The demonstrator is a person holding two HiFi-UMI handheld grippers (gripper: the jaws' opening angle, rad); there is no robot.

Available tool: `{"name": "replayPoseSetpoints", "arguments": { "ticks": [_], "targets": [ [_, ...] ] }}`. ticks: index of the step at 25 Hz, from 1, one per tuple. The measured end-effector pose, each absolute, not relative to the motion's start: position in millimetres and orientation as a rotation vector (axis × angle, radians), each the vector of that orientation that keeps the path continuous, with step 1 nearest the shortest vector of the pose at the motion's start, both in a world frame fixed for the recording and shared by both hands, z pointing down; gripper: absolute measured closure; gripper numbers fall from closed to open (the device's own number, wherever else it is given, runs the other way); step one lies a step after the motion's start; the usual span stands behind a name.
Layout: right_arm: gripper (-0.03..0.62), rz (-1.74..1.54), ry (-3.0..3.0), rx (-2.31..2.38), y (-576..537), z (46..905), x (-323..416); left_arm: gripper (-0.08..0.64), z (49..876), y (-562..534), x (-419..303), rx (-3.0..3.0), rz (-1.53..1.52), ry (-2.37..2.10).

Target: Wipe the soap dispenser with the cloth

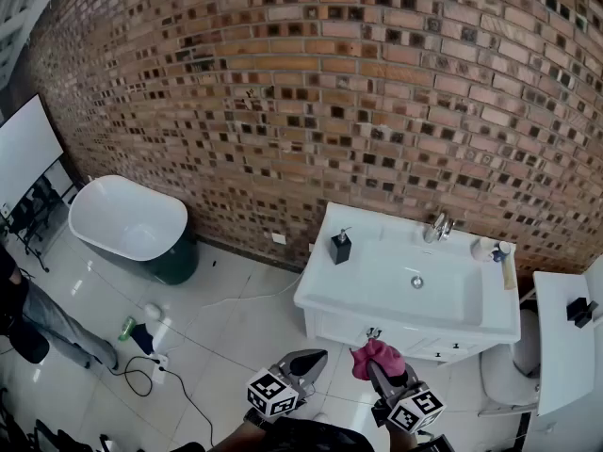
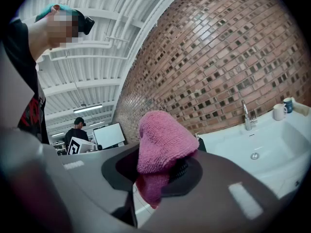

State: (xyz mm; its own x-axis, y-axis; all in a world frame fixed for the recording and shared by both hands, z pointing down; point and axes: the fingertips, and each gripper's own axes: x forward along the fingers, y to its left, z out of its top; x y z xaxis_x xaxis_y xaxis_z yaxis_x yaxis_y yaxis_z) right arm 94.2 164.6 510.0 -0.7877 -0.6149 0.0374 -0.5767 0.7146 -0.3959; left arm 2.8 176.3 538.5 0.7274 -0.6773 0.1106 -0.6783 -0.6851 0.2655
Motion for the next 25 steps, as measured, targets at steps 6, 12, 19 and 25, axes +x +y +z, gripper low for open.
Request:
{"name": "replayPoseSetpoints", "arguments": {
  "ticks": [6,12,19,25],
  "targets": [
    [0.510,-0.606,2.837,-1.017,91,525,59,0.558,554,95,-38,2.664,0.014,-1.056],
    [0.511,-0.583,2.834,-1.116,3,509,24,0.558,546,-11,-80,2.717,0.006,-1.034],
    [0.509,-0.530,2.843,-1.174,-71,490,-23,0.557,554,-110,-118,2.753,0.054,-0.991],
    [0.509,-0.673,2.778,-1.264,-108,509,-6,0.478,586,-177,-120,2.737,0.228,-1.086]
  ]
}}
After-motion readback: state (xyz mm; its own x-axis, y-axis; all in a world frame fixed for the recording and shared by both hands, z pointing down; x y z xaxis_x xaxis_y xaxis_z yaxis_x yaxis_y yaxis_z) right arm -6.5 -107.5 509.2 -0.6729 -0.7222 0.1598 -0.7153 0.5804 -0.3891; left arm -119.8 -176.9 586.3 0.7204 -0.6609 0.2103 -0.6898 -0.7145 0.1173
